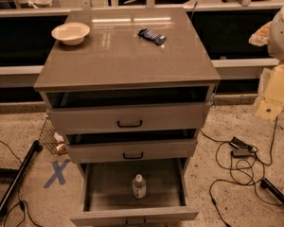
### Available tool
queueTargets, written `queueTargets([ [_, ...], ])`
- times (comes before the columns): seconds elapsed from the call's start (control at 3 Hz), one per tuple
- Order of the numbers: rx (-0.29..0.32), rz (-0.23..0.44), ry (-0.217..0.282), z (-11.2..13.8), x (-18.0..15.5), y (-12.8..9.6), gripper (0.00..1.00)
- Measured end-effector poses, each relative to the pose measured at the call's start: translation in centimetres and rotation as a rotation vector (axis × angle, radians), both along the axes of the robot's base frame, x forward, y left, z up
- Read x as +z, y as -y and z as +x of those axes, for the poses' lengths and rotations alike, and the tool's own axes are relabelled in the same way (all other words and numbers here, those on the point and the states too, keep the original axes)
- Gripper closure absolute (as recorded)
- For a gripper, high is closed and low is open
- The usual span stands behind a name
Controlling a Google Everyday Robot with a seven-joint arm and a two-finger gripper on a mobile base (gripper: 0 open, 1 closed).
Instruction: Pick blue plastic bottle from bottom drawer and place on counter
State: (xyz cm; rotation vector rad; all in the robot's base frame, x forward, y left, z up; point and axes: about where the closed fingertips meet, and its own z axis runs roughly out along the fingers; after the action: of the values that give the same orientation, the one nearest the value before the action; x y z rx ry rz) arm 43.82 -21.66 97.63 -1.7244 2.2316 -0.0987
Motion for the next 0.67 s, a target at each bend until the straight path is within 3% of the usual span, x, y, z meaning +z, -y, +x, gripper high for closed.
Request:
queueTargets([
  [0.33, 0.0, 0.0, 0.0, 0.0, 0.0, 0.0, 0.0],
  [0.67, 0.027, 0.01, -0.074, 1.2, -2.7, -0.2, 0.0],
])
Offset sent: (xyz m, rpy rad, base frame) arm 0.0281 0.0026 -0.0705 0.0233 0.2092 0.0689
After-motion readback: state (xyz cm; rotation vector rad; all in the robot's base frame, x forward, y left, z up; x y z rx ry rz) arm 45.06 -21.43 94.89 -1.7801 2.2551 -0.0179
